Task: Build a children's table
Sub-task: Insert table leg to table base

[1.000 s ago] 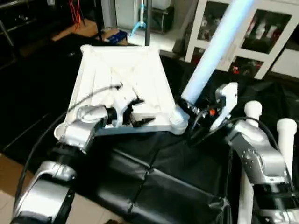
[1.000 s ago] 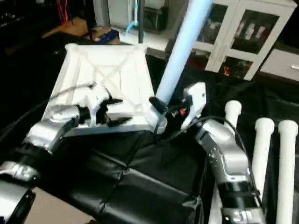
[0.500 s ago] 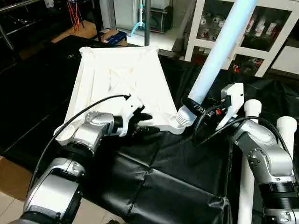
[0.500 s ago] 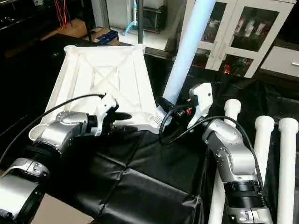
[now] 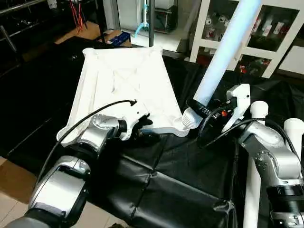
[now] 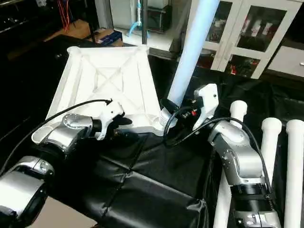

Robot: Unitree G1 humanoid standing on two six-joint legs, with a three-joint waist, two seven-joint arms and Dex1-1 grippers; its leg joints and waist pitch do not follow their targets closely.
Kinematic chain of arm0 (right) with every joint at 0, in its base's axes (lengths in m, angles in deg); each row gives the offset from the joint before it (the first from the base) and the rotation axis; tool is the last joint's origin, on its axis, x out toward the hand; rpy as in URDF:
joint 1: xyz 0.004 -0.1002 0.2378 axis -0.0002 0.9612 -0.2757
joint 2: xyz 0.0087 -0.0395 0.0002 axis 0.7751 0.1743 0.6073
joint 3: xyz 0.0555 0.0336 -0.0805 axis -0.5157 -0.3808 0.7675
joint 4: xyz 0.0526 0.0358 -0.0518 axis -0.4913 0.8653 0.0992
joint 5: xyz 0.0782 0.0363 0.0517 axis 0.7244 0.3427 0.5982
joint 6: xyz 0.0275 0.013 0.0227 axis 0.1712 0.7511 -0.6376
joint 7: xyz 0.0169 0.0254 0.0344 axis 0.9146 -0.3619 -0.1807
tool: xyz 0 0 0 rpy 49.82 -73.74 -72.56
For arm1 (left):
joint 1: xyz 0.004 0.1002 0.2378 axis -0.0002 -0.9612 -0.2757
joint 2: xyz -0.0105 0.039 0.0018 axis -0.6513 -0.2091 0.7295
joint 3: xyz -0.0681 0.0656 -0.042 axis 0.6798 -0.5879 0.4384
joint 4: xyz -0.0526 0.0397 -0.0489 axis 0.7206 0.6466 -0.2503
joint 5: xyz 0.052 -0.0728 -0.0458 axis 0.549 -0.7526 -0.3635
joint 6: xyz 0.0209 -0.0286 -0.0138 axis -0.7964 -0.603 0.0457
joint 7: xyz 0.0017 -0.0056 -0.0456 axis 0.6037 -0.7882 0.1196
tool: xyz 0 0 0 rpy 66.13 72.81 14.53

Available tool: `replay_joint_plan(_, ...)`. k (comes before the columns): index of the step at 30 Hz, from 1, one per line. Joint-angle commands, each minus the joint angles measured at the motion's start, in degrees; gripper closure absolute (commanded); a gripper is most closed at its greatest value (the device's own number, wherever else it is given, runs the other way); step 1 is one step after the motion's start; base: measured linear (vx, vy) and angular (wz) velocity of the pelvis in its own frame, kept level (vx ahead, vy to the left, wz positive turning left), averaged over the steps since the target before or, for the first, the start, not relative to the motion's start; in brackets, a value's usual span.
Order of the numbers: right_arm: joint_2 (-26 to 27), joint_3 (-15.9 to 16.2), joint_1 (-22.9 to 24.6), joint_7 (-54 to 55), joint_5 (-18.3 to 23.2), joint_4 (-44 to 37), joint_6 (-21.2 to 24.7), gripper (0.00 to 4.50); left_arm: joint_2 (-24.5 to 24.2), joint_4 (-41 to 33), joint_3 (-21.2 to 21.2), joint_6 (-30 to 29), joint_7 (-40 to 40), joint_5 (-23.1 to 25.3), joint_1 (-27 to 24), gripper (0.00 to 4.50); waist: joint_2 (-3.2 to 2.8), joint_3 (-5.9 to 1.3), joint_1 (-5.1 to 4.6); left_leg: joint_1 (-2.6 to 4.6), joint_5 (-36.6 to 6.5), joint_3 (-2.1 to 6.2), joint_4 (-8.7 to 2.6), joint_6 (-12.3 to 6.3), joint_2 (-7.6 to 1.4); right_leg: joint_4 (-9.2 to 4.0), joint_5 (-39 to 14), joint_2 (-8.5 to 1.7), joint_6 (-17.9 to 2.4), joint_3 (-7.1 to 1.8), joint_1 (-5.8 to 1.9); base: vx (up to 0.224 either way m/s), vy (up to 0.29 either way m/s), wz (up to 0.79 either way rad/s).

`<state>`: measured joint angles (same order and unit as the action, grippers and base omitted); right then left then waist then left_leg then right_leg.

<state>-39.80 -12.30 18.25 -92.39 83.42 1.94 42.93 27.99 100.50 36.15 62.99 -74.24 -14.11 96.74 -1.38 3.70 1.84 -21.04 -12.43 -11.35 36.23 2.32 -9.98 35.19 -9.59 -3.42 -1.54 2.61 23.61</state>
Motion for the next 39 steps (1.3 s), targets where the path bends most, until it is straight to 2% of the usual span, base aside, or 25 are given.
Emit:
replay_joint_plan(1, -0.69, -0.18, -0.88, -0.40, -0.85, -1.77, 0.47, 2.66, 0.44, 1.15, -0.41, 0.55, -0.24, 1.27, 1.45, 1.47, -0.09, -4.64, -0.22, 0.74, -7.41, 1.58, -4.34, -3.54, -2.81, -4.31, -8.37, -4.51, -14.72, -2.62, -3.68, 0.000, 0.000, 0.00)
replay_joint_plan(3, -0.91, -0.06, -1.04, -0.48, -0.81, -1.76, 0.51, 2.66, 0.59, 1.98, -0.89, 1.00, -0.77, 1.96, 1.79, 1.68, -0.21, -4.68, -0.23, 0.70, -7.26, 1.67, -4.36, -3.48, -2.89, -4.23, -8.11, -4.58, -14.71, -2.62, -3.74, 0.000, 0.000, 0.00)
replay_joint_plan(11, -1.55, 0.55, -2.78, -1.61, -0.43, -1.54, 0.90, 2.66, 1.30, 5.45, -1.65, 1.26, -3.36, 3.80, 3.47, 2.47, 0.15, -4.71, -0.32, 0.65, -6.35, 1.62, -4.31, -4.39, -2.92, -4.14, -6.80, -4.65, -15.29, -2.62, -3.78, 0.000, 0.000, 0.00)
replay_joint_plan(13, -1.56, 0.74, -3.18, -2.05, -0.63, -1.25, 0.85, 2.66, 1.13, 6.00, -2.44, 0.62, -4.01, 4.71, 3.59, 2.47, 0.09, -4.70, -0.26, 0.72, -6.37, 1.59, -4.30, -4.54, -2.91, -4.20, -7.12, -4.66, -15.25, -2.64, -3.72, 0.000, 0.000, 0.00)
replay_joint_plan(14, -1.55, 0.77, -3.41, -2.21, -0.74, -1.02, 0.79, 2.66, 1.01, 6.20, -2.97, 0.40, -4.28, 5.29, 3.61, 2.59, 0.31, -4.70, -0.26, 0.70, -6.12, 1.60, -4.33, -4.65, -2.98, -4.15, -6.74, -4.68, -15.35, -2.65, -3.75, 0.000, 0.000, 0.00)
replay_joint_plan(17, -1.38, 0.80, -4.22, -2.21, -0.93, -0.21, 0.66, 2.66, 0.40, 7.02, -4.53, 0.59, -4.23, 7.46, 3.66, 2.83, 0.16, -4.69, -0.23, 0.72, -6.13, 1.60, -4.33, -4.74, -2.99, -4.13, -6.84, -4.71, -15.42, -2.65, -3.69, 0.000, 0.000, 0.00)
replay_joint_plan(18, -1.35, 0.79, -4.33, -2.25, -0.89, -0.08, 0.65, 2.66, 0.39, 7.20, -4.50, 0.65, -3.93, 7.68, 3.72, 2.90, 0.17, -4.58, -0.25, 0.76, -6.65, 1.61, -4.38, -4.56, -2.98, -4.26, -7.88, -4.72, -15.19, -2.63, -3.67, 0.000, 0.000, 0.00)
replay_joint_plan(19, -1.30, 0.82, -4.39, -2.41, -0.76, 0.11, 0.70, 2.66, 0.45, 7.45, -4.28, 0.65, -3.43, 7.81, 3.84, 3.07, 0.73, -4.46, -0.21, 0.88, -7.42, 1.51, -4.42, -4.40, -2.95, -4.51, -9.81, -4.75, -14.77, -2.65, -3.59, 0.000, 0.000, 0.00)
replay_joint_plan(20, -1.27, 1.00, -4.30, -2.65, -0.72, 0.40, 0.74, 2.66, 0.51, 7.76, -3.98, 0.72, -3.30, 7.84, 3.98, 3.07, 0.37, -4.28, -0.09, 1.06, -8.17, 1.54, -4.49, -4.01, -3.02, -4.71, -12.06, -4.82, -14.43, -2.66, -3.42, 0.000, 0.000, 0.00)
replay_joint_plan(22, -1.19, 1.38, -3.99, -3.13, -0.76, 1.09, 0.78, 2.66, 0.58, 8.18, -3.51, 0.72, -3.35, 7.77, 4.12, 3.14, 0.31, -4.19, 0.00, 1.41, -9.54, 1.50, -4.58, -3.24, -3.05, -5.03, -14.32, -4.76, -13.95, -2.64, -3.19, 0.000, 0.000, 0.00)
replay_joint_plan(23, -1.21, 1.47, -3.78, -3.38, -0.67, 1.23, 0.89, 2.66, 0.59, 8.20, -3.38, 0.66, -3.53, 7.69, 4.07, 3.20, 0.75, -4.18, -0.10, 1.42, -9.95, 1.49, -4.66, -2.97, -3.07, -5.10, -14.74, -4.73, -13.86, -2.68, -3.20, 0.000, 0.000, 0.00)
replay_joint_plan(24, -1.20, 1.47, -3.50, -3.69, -0.47, 1.25, 1.05, 2.66, 0.61, 8.15, -3.14, 0.58, -3.74, 7.63, 3.94, 3.37, 0.91, -4.17, 0.01, 1.51, -10.14, 1.44, -4.67, -2.94, -3.09, -5.11, -15.09, -4.76, -13.78, -2.71, -3.12, 0.000, 0.000, 0.00)
replay_joint_plan(25, -1.14, 1.39, -3.32, -3.87, -0.19, 1.19, 1.30, 2.66, 0.60, 8.07, -3.01, 0.59, -3.77, 7.64, 3.79, 3.37, 0.78, -4.14, 0.06, 1.46, -10.02, 1.48, -4.67, -2.95, -3.09, -5.05, -15.23, -4.85, -13.74, -2.74, -3.16, 0.000, 0.000, 0.00)
replay_joint_plan(26, -1.05, 1.27, -3.08, -4.07, 0.20, 1.01, 1.59, 2.66, 0.57, 7.86, -2.94, 0.58, -3.88, 7.60, 3.51, 3.41, 1.08, -4.17, 0.08, 1.40, -9.81, 1.45, -4.68, -3.09, -3.07, -5.09, -15.38, -4.87, -13.61, -2.73, -3.21, 0.000, 0.000, 0.00)
replay_joint_plan(27, -0.89, 1.11, -2.79, -4.35, 0.65, 0.78, 1.90, 2.66, 0.54, 7.62, -2.85, 0.53, -3.90, 7.59, 3.13, 3.43, 0.79, -4.16, 0.18, 1.29, -9.43, 1.55, -4.74, -3.21, -3.15, -5.03, -15.56, -4.97, -13.38, -2.73, -3.19, 0.000, 0.000, 0.00)
replay_joint_plan(28, -0.79, 1.03, -2.50, -4.57, 0.99, 0.55, 2.10, 2.66, 0.50, 7.35, -2.81, 0.45, -3.79, 7.59, 2.77, 3.48, 1.09, -4.19, 0.18, 1.22, -9.18, 1.53, -4.74, -3.36, -3.15, -4.99, -15.55, -5.01, -13.15, -2.72, -3.21, 0.000, 0.000, 0.00)
replay_joint_plan(31, -0.39, 1.04, -1.53, -4.96, 1.81, -0.14, 2.66, 2.66, 0.45, 6.18, -3.07, 0.60, -3.73, 7.92, 1.51, 3.61, 1.06, -4.17, 0.28, 0.90, -8.23, 1.63, -4.79, -3.91, -3.25, -4.89, -15.04, -5.19, -12.87, -2.73, -3.32, 0.000, 0.000, 0.00)
replay_joint_plan(35, 0.06, 2.26, 0.26, -5.47, 1.18, -0.09, 2.17, 2.66, 0.74, 2.25, -3.16, -0.51, -4.96, 7.27, -1.20, 3.67, 1.30, -4.15, 0.16, 0.70, -8.00, 1.70, -4.86, -3.87, -3.32, -4.80, -15.34, -5.31, -12.81, -2.70, -3.31, 0.000, 0.000, 0.00)
replay_joint_plan(39, 1.01, 3.16, 1.08, -5.78, 0.07, 2.01, 1.16, 2.66, 1.19, -1.60, -3.17, -1.38, -5.24, 6.85, -4.06, 3.68, 1.44, -4.09, -0.08, 0.83, -8.66, 1.58, -4.84, -3.80, -3.28, -5.07, -17.13, -5.22, -12.33, -2.71, -2.98, 0.000, 0.000, 0.00)
